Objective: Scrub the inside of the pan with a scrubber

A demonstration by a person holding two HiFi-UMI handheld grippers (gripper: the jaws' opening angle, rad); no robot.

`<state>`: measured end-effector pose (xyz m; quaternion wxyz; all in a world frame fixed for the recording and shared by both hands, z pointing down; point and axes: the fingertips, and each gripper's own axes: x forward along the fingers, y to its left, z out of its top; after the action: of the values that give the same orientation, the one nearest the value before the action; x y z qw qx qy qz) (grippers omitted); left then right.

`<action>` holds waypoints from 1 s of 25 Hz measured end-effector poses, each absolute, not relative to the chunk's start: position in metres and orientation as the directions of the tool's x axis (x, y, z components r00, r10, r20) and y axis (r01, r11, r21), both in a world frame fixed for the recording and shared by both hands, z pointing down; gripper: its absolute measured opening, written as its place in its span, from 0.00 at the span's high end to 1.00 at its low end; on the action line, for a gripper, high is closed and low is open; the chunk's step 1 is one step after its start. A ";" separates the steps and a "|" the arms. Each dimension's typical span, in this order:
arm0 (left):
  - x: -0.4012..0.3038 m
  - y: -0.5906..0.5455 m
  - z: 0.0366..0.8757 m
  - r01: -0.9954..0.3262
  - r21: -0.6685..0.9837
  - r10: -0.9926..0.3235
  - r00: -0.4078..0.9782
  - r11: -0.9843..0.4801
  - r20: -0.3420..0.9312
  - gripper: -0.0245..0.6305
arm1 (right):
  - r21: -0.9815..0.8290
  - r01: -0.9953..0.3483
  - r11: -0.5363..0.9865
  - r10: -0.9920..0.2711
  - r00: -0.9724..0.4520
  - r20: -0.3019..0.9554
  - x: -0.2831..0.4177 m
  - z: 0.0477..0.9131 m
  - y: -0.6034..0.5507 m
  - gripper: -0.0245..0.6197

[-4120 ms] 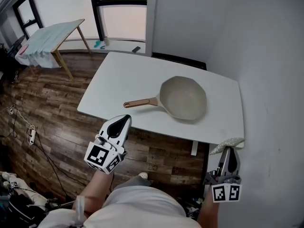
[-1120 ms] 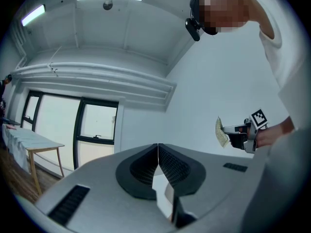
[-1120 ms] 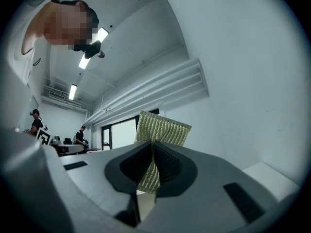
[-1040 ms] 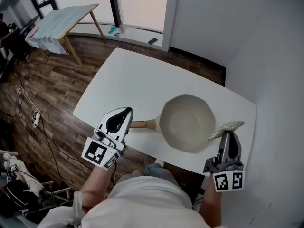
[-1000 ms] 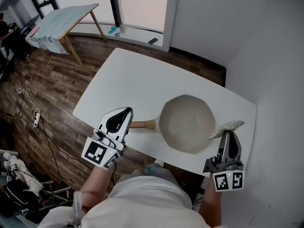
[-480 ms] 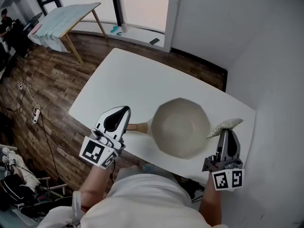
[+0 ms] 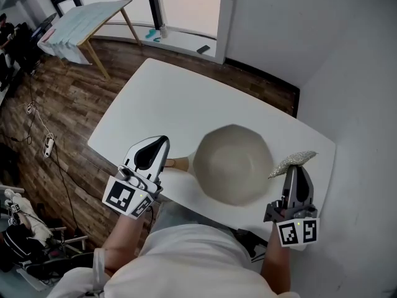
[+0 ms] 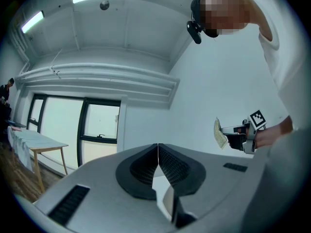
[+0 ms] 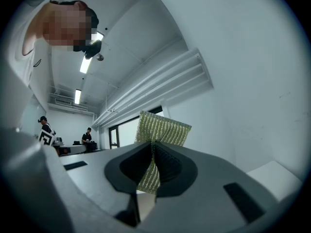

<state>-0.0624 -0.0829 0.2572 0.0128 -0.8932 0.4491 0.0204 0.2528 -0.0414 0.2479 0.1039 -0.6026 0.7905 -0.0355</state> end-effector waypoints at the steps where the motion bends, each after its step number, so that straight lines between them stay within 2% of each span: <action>1: -0.061 -0.083 0.258 -0.802 -0.005 -0.801 0.597 -0.597 -0.046 0.94 | -0.183 -0.945 0.271 -0.960 -0.252 -0.119 0.255 0.249 -0.042 0.91; 13: -0.053 -0.084 0.269 -0.788 -0.003 -0.788 0.616 -0.616 -0.018 0.94 | -0.187 -0.945 0.267 -0.963 -0.252 -0.100 0.260 0.257 -0.043 0.91; 18: -0.050 -0.082 0.271 -0.760 -0.080 -0.763 0.646 -0.645 0.020 0.94 | -0.192 -0.947 0.257 -0.965 -0.243 -0.094 0.257 0.260 -0.044 0.91; 25: -0.057 -0.094 0.279 -0.746 -0.054 -0.747 0.664 -0.664 0.027 0.94 | -0.204 -0.949 0.240 -0.971 -0.230 -0.070 0.247 0.268 -0.054 0.91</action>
<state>-0.0575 -0.0945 0.2786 0.0191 -0.9119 0.4093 -0.0236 0.2466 -0.0544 0.2678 0.0909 -0.6138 0.7820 -0.0590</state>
